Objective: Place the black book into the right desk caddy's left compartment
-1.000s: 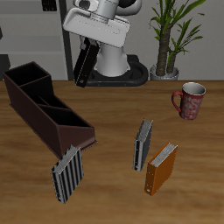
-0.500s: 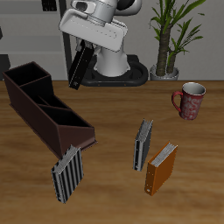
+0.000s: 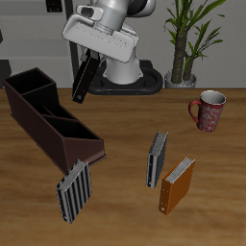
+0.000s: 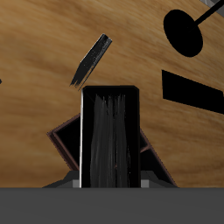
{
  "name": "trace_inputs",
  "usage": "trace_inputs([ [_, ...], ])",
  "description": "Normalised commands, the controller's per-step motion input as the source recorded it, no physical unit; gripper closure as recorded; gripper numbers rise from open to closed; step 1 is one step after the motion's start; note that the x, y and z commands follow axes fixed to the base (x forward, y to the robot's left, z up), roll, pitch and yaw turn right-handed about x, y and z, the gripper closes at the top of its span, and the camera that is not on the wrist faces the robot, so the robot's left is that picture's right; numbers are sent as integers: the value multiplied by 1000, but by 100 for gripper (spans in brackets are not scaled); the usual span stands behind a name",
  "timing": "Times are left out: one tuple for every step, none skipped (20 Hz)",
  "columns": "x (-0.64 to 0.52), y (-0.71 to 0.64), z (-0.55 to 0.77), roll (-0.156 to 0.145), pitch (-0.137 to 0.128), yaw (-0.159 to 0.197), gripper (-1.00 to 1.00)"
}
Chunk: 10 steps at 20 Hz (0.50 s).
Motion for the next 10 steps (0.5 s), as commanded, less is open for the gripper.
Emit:
trace_inputs([
  [146,23,-31,-5,3,-19,100],
  [142,81,-70,21,42,-49,100],
  [-51,43,5,0,0,0,100],
  [180,89,-110,17,10,-38,100],
  [80,107,-72,12,19,-35,100],
  [-70,25,18,0,0,0,100],
  [29,77,-95,23,28,-21,100],
  [65,85,-108,12,5,-6,100],
  [116,95,-211,51,47,-5,100],
  [-14,27,-129,-24,-1,-29,100],
])
